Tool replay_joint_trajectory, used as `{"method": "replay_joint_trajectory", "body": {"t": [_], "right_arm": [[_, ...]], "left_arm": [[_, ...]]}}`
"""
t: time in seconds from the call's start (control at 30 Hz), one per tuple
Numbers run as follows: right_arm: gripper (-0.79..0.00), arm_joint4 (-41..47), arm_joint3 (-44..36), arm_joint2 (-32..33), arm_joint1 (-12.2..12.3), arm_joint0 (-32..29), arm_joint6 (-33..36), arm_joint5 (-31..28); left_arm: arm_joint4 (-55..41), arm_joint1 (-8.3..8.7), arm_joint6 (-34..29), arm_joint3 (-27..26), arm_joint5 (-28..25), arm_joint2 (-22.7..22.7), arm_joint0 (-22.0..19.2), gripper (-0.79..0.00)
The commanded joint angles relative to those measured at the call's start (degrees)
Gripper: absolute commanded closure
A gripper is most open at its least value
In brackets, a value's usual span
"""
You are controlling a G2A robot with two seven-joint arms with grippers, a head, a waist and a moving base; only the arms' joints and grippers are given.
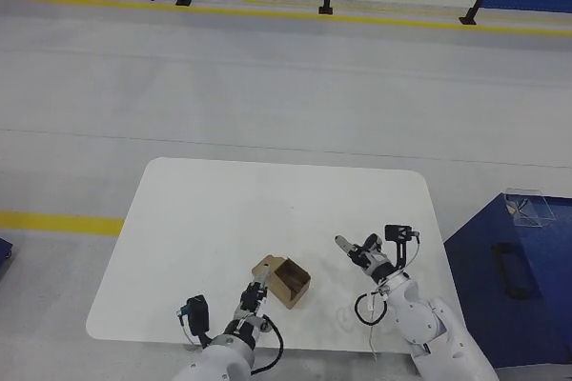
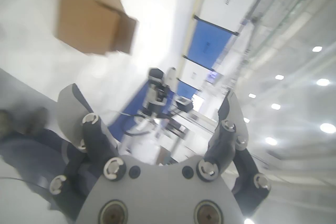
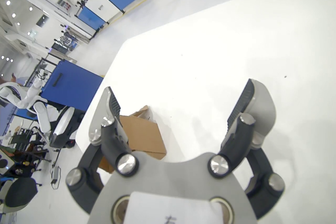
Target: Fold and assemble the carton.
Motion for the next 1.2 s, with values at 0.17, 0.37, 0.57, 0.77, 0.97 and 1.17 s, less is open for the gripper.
{"method": "replay_joint_trajectory", "body": {"t": [0.17, 0.37, 0.57, 0.77, 0.97, 1.17], "right_arm": [[-0.785, -7.02, 5.05, -6.64, -1.16, 4.31, 1.73, 3.22], [-0.785, -10.69, 4.86, -9.22, -1.70, 5.01, 1.94, 4.24], [-0.785, -12.59, 4.30, -10.13, -1.93, 4.84, 2.92, 4.28], [-0.785, -13.89, 3.79, -11.13, -2.15, 4.65, 4.17, 3.53], [-0.785, -15.61, 3.83, -11.80, -2.40, 4.83, 4.41, 3.90], [-0.785, -16.49, 4.27, -12.19, -2.65, 5.23, 5.05, 4.01]], "left_arm": [[-1.54, -1.68, 1.51, 11.47, 8.54, 3.66, -5.63, -0.785], [-4.70, -3.92, 3.91, 19.38, 8.54, 6.86, -10.50, -0.785], [-7.56, -5.89, 6.27, 24.09, 8.54, 8.06, -14.06, -0.785], [-8.91, -7.27, 8.02, 27.15, 8.54, 8.65, -15.70, -0.785], [-10.42, -8.34, 9.11, 30.20, 8.54, 8.62, -17.04, -0.785], [-11.93, -9.05, 10.36, 31.21, 8.54, 7.67, -17.40, -0.785]]}}
